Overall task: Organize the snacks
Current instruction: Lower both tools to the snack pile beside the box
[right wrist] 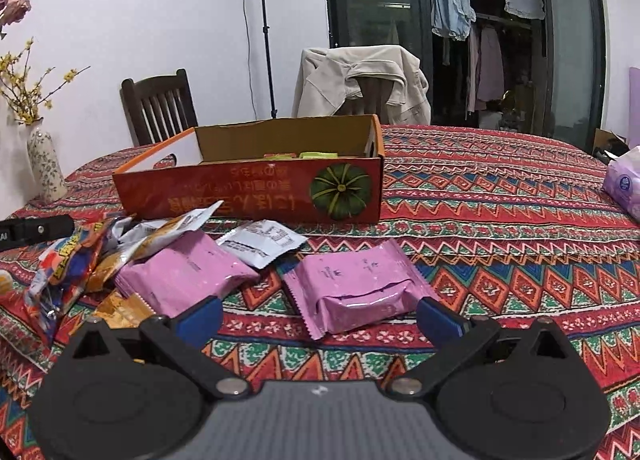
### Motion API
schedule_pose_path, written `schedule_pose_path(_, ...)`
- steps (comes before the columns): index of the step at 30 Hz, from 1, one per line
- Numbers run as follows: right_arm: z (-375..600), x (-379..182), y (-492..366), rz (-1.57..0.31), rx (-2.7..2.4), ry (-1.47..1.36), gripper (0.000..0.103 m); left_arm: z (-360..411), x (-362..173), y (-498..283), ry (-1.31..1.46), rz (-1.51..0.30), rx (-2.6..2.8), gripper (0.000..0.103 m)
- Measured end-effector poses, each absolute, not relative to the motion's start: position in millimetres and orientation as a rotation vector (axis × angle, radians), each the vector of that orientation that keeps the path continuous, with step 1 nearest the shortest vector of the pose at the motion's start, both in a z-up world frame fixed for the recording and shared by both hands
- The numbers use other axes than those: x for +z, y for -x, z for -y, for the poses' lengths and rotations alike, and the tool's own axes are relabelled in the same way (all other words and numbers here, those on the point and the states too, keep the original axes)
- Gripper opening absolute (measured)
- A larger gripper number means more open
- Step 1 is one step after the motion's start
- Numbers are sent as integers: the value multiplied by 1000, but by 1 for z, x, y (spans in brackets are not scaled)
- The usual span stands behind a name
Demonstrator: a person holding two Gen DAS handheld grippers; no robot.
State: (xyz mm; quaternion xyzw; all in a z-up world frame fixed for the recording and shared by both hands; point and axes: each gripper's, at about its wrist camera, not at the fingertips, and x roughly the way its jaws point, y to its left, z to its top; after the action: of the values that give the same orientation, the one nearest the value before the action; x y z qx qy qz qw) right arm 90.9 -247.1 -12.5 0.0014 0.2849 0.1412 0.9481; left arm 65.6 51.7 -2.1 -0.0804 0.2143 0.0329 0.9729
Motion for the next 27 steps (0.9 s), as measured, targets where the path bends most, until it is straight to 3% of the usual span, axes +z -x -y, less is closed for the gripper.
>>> schedule_pose_path(12, 245, -8, -116, -596, 231, 47, 103, -63, -9, -71, 210, -452, 69, 103)
schedule_pose_path(27, 245, -34, -174, -753, 287, 99, 103, -67, -13, -75, 238, -479, 68, 103)
